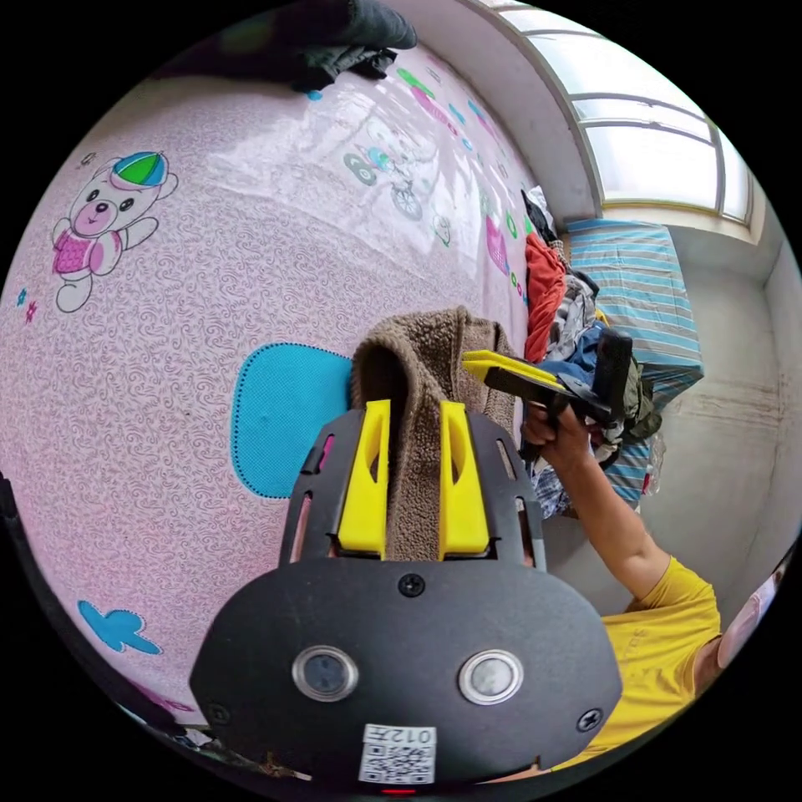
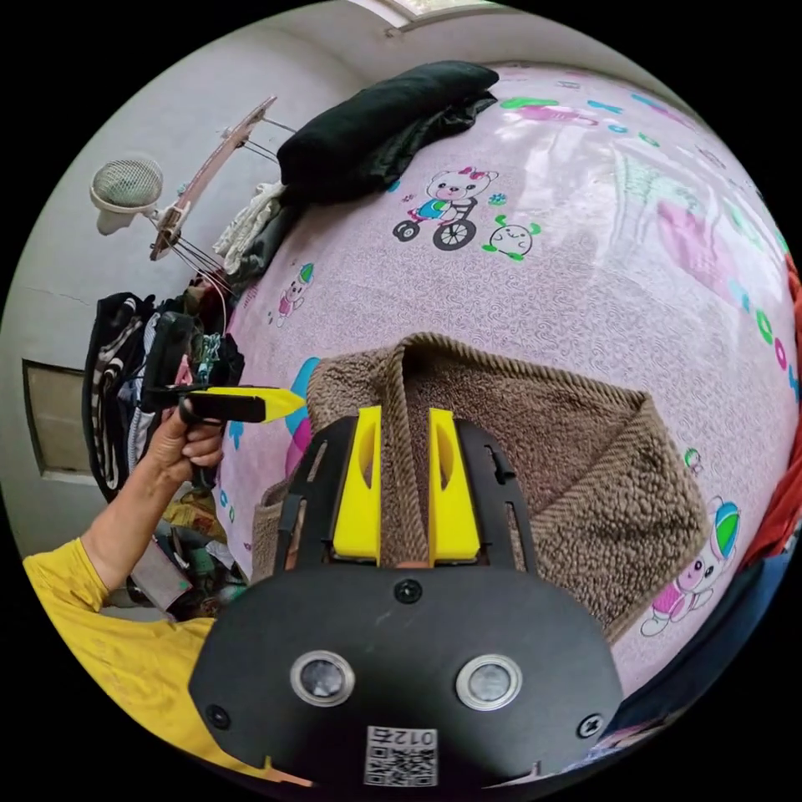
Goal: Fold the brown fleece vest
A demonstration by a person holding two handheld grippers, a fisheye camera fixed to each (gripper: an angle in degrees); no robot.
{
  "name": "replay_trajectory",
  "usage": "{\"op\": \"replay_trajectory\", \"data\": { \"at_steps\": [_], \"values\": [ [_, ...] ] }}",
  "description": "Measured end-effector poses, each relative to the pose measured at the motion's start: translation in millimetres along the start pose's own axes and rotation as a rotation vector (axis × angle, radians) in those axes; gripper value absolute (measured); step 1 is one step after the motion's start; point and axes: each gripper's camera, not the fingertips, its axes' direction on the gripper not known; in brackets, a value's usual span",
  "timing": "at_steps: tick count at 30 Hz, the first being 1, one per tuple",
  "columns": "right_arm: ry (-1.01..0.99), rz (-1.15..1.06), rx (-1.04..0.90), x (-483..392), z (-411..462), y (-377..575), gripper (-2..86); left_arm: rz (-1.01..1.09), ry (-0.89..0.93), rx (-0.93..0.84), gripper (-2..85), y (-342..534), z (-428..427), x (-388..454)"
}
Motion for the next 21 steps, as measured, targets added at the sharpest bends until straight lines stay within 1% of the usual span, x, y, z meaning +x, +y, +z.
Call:
{"op": "replay_trajectory", "data": {
  "at_steps": [3, 5, 8, 10, 11, 13, 15, 16, 18, 20, 21],
  "values": [
    [-0.051, -0.034, -0.003, -0.4, -0.5, -14.0, 3.1, 0.039, 0.047, -0.009, 3.3, -15.2, 1.0, 9.2],
    [-0.092, -0.047, 0.023, 3.2, -8.4, -22.7, 2.1, 0.077, -0.014, 0.001, 1.6, -25.0, -7.9, 21.3],
    [-0.124, 0.047, 0.098, 30.2, -16.6, -37.6, 1.3, 0.031, -0.084, 0.027, 0.6, -31.2, -26.6, 19.5],
    [-0.173, 0.093, 0.115, 46.9, -10.8, -45.0, 1.1, -0.003, -0.054, 0.051, 0.4, -31.6, -35.0, 12.2],
    [-0.171, 0.102, 0.098, 51.6, -2.2, -50.1, 1.1, -0.010, -0.012, 0.060, 0.3, -31.7, -37.2, 9.5],
    [-0.117, 0.093, 0.049, 51.0, 12.3, -57.5, 1.2, -0.009, 0.010, 0.034, 0.3, -32.1, -36.1, 9.4],
    [-0.076, 0.064, 0.040, 45.6, 14.7, -64.0, 1.4, -0.031, -0.019, 0.014, 0.3, -29.9, -39.8, 12.1],
    [-0.071, 0.060, 0.045, 44.6, 12.0, -64.9, 1.5, -0.044, -0.056, 0.054, 0.3, -24.6, -50.4, 16.8],
    [-0.030, 0.055, 0.096, 42.7, -12.3, -60.3, 1.7, -0.065, -0.086, 0.130, 0.3, -11.8, -71.9, 28.1],
    [-0.024, 0.057, 0.157, 45.8, -40.6, -43.8, 1.7, 0.015, -0.135, 0.201, 0.3, 13.1, -99.1, 63.8],
    [-0.025, 0.065, 0.193, 51.3, -59.6, -25.7, 1.6, 0.045, -0.151, 0.198, 0.3, 20.1, -102.8, 75.0]
  ]
}}
